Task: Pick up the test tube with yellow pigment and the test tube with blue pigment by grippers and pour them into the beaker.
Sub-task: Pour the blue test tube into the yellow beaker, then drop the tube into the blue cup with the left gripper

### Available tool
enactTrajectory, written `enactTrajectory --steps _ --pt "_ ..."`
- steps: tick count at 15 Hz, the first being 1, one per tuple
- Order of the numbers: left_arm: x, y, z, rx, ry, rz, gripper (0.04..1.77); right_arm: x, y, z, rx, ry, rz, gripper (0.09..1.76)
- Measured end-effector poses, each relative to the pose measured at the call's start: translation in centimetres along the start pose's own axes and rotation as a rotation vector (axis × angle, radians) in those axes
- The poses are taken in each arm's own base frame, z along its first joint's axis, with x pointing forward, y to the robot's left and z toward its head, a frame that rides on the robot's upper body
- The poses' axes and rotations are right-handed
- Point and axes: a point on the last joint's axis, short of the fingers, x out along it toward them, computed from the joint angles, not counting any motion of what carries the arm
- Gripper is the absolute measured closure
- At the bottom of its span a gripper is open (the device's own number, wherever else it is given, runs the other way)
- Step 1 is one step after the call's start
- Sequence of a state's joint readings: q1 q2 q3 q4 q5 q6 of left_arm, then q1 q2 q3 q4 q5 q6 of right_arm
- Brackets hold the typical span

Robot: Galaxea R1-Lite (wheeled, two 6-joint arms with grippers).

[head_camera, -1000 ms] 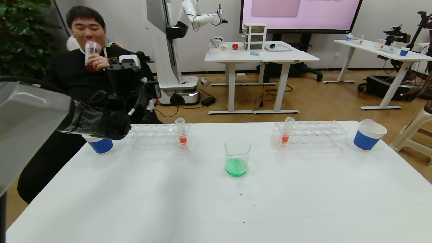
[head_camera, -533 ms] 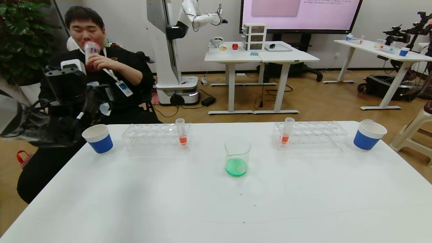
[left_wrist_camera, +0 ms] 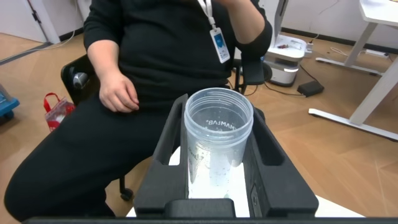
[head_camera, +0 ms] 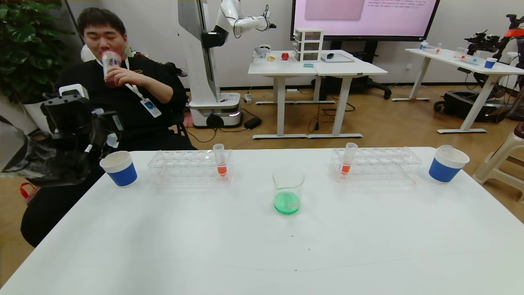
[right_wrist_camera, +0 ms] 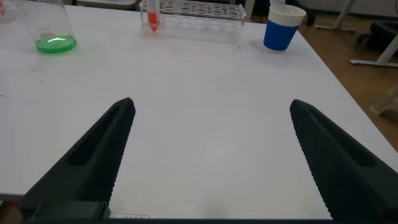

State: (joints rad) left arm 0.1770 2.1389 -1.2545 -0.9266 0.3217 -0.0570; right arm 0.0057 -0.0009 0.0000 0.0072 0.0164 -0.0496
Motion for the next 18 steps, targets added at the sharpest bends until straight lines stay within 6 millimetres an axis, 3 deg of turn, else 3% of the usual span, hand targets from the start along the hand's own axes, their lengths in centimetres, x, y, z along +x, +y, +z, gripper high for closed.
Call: enactTrajectory --steps 10,18 --pt "0.3 0.9 -6.4 0.006 0.065 0.027 1.31 0.0 0.0 0.0 0.0 0.0 0.0 0.11" --pt "0.1 1.0 -7.1 0.005 0.088 0.027 1.31 0.0 0.0 0.0 0.0 0.0 0.0 0.11"
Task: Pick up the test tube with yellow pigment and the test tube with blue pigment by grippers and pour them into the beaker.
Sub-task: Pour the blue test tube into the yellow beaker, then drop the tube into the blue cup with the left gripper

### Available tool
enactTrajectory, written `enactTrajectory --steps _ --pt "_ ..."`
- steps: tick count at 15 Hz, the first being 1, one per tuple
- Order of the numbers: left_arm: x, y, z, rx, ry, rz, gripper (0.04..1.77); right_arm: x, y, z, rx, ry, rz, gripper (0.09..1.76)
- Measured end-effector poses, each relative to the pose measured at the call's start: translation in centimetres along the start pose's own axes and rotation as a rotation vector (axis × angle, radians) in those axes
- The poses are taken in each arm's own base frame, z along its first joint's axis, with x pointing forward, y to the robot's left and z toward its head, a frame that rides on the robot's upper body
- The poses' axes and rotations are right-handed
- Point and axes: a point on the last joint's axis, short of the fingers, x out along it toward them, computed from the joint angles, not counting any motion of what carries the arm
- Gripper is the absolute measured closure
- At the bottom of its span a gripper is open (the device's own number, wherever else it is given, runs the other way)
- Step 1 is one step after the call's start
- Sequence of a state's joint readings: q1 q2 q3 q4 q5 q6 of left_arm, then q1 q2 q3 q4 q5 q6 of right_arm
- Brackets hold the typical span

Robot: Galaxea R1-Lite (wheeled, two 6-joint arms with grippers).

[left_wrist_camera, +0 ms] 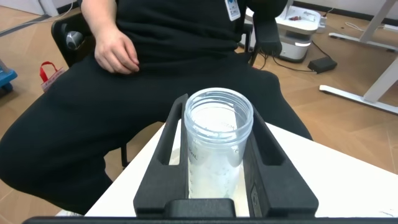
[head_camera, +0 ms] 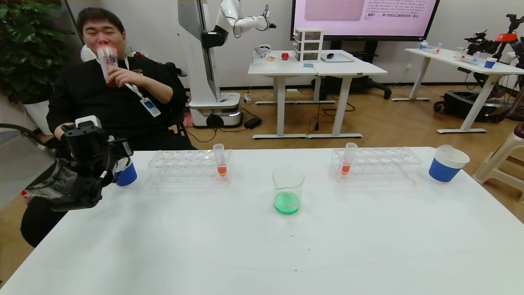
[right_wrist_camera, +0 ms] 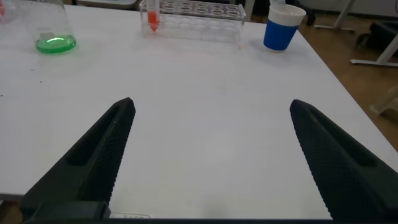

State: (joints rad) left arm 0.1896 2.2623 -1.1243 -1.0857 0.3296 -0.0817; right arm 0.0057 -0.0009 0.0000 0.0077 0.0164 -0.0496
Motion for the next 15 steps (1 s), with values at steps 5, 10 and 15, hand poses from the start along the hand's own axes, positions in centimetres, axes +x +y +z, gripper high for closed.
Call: enactTrajectory --steps 5,10,15 --pt "-0.12 0.05 0.5 -0.01 -0.027 -0.007 1.31 0.0 0.0 0.0 0.0 0.0 0.0 0.11" --pt "-0.2 0.08 0.65 -0.01 -0.029 -0.007 1.31 0.0 0.0 0.0 0.0 0.0 0.0 0.11" --pt "-0.71 0.05 0.02 -0.005 -0.014 -0.016 1.17 0.0 0.0 0.0 0.0 0.0 0.0 0.11"
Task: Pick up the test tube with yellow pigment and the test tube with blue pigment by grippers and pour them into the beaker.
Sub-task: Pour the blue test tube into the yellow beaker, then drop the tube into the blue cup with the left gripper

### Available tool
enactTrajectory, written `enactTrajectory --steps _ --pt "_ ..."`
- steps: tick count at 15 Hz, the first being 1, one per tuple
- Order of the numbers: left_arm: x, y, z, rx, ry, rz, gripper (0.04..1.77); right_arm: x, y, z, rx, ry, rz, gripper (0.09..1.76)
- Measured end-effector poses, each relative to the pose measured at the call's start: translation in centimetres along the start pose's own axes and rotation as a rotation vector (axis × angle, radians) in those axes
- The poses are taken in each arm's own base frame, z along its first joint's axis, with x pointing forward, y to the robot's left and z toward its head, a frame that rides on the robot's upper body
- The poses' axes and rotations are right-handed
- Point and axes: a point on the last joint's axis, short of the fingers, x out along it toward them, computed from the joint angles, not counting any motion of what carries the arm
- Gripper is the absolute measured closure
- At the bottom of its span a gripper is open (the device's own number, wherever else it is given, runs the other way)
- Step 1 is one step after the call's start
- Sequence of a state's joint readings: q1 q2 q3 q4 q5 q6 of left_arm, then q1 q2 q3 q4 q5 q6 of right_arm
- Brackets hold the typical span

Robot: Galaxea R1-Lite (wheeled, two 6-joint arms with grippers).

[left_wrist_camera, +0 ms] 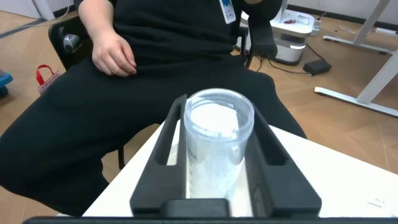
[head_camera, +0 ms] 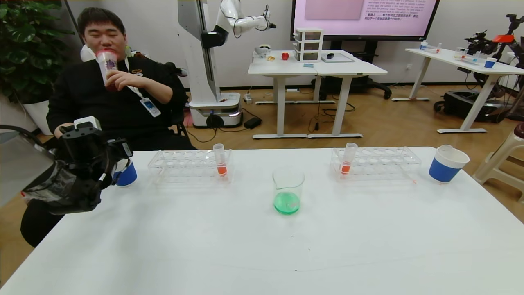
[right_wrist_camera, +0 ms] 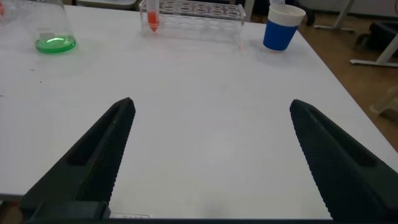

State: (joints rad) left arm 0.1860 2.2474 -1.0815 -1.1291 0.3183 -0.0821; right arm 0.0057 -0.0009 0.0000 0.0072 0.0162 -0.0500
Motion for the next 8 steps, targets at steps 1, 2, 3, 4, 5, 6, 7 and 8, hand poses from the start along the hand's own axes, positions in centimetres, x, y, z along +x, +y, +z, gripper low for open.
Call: enactTrajectory --steps 1,2,3,4,5,6,7,8 --pt "-0.06 -0.06 -0.09 0.001 0.004 -0.002 0.89 0.0 0.0 0.0 0.0 0.0 0.0 0.11" --pt "-0.09 -0.05 -0.16 0.002 0.008 -0.008 0.48 0.0 0.0 0.0 0.0 0.0 0.0 0.11" --pt "-0.12 -0.01 -0.22 0.003 0.011 -0.015 0.21 0.0 0.0 0.0 0.0 0.0 0.0 0.11" --pt "-0.14 0.04 -0.27 0.004 0.013 -0.016 0.07 0.0 0.0 0.0 0.0 0.0 0.0 0.11" --pt "-0.15 0.06 -0.29 0.004 0.014 -0.016 0.06 0.0 0.0 0.0 0.0 0.0 0.0 0.11" --pt "-0.13 0.05 -0.25 0.003 0.012 -0.018 0.06 0.0 0.0 0.0 0.0 0.0 0.0 0.11" --pt "-0.03 0.0 -0.03 0.001 0.003 -0.019 0.06 0.0 0.0 0.0 0.0 0.0 0.0 0.11" --pt "0.08 -0.16 0.35 -0.002 -0.01 -0.022 0.06 0.0 0.0 0.0 0.0 0.0 0.0 0.11"
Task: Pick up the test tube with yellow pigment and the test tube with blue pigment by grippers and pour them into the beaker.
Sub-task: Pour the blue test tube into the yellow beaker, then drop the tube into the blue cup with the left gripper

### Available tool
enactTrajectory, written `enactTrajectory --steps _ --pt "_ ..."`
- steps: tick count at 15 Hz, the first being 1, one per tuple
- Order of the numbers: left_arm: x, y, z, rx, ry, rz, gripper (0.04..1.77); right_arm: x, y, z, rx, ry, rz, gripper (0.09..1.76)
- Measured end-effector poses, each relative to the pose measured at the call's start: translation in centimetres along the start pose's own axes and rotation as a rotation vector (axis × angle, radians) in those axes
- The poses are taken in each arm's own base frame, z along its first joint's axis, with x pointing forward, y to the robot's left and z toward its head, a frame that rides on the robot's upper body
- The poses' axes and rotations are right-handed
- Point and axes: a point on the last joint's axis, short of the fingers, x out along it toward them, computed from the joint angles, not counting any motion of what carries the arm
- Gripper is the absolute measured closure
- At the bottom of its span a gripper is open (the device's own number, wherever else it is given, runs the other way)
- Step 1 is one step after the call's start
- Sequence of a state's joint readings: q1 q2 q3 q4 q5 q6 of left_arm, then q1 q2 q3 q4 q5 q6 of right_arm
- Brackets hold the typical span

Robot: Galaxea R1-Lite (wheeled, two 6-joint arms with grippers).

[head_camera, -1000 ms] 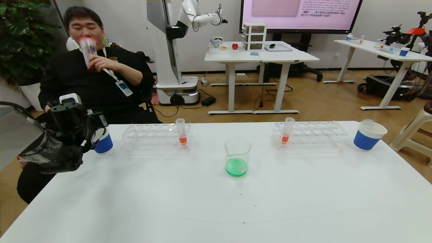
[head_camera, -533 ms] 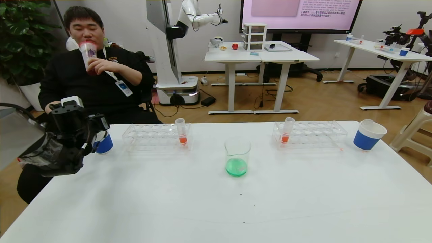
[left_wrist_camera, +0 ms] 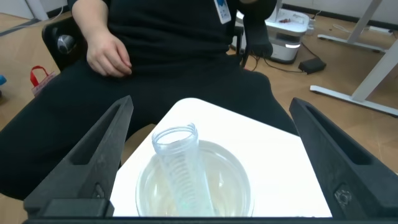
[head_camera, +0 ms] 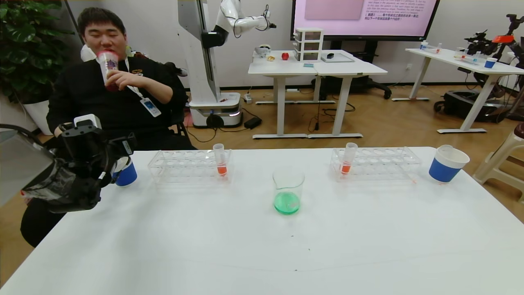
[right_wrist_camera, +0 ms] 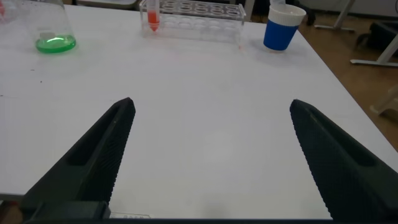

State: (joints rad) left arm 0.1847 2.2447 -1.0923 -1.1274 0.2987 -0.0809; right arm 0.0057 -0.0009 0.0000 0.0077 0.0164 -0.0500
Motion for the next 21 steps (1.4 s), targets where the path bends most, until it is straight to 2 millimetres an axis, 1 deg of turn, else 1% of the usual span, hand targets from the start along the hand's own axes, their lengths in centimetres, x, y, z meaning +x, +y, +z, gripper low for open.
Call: enactTrajectory --steps 2,4,6,7,9,11,13,15,17,20,21 --pt "0.3 -0.8 1.2 -0.008 -0.035 -0.017 0.06 0.0 0.0 0.0 0.0 0.0 0.0 0.11" --pt "0.0 -3.2 2.3 -0.01 -0.042 -0.067 0.06 0.0 0.0 0.0 0.0 0.0 0.0 0.11" --pt "-0.8 -6.3 3.7 -0.017 -0.058 -0.127 0.06 0.0 0.0 0.0 0.0 0.0 0.0 0.11" --pt "-1.5 -8.3 4.4 -0.021 -0.065 -0.168 0.06 0.0 0.0 0.0 0.0 0.0 0.0 0.11" --pt "-3.2 -12.4 5.6 -0.032 -0.076 -0.237 0.06 0.0 0.0 0.0 0.0 0.0 0.0 0.11" --pt "-5.1 -16.1 6.7 -0.044 -0.089 -0.294 0.06 0.0 0.0 0.0 0.0 0.0 0.0 0.11" --pt "-6.8 -18.5 7.8 -0.055 -0.104 -0.339 0.06 0.0 0.0 0.0 0.0 0.0 0.0 0.11" --pt "-8.0 -19.2 9.1 -0.066 -0.123 -0.364 0.06 0.0 0.0 0.0 0.0 0.0 0.0 0.11" --pt "-9.3 -19.0 11.0 -0.054 -0.151 -0.374 0.06 0.0 0.0 0.0 0.0 0.0 0.0 0.11" --pt "-11.6 -17.1 14.1 -0.043 -0.195 -0.376 0.06 0.0 0.0 0.0 0.0 0.0 0.0 0.11" --pt "-12.6 -16.2 14.7 -0.033 -0.199 -0.375 0.06 0.0 0.0 0.0 0.0 0.0 0.0 0.11"
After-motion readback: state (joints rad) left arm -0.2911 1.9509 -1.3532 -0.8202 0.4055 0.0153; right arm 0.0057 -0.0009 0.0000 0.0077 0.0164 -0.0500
